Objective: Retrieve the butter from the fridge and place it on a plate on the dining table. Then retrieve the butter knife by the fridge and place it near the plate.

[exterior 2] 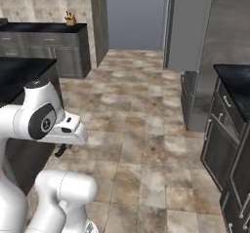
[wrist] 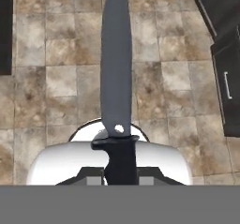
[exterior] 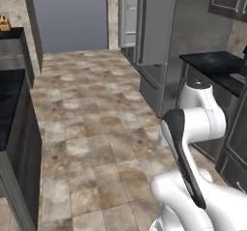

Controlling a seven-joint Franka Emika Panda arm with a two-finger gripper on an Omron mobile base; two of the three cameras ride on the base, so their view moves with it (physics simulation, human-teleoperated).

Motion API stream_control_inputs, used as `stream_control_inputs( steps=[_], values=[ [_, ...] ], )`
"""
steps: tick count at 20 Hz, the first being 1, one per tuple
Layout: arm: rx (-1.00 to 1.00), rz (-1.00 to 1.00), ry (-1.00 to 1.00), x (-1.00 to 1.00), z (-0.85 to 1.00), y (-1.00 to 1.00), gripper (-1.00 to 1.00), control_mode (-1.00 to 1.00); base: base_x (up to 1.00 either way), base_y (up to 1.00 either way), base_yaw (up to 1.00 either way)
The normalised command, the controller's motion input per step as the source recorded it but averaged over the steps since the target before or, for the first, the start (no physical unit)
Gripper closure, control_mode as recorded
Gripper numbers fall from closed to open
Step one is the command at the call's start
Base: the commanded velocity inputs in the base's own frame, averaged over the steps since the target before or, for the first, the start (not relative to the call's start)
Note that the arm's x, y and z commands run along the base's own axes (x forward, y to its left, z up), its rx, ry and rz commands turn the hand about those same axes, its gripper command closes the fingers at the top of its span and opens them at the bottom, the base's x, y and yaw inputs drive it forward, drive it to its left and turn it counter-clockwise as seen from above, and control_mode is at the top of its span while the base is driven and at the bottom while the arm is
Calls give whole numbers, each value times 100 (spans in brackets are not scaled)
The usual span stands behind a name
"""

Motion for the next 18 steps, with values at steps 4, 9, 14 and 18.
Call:
stream_control_inputs(
  steps=[4, 9, 14, 18],
  values=[
    [0, 0, 0, 0, 0, 0, 100, 100, -62, 66, 13],
    [0, 0, 0, 0, 0, 0, 100, 100, -52, 96, 1],
    [0, 0, 0, 0, 0, 0, 100, 100, -38, 100, 0],
    [0, 0, 0, 0, 0, 0, 100, 100, -13, 100, 0]
  ],
)
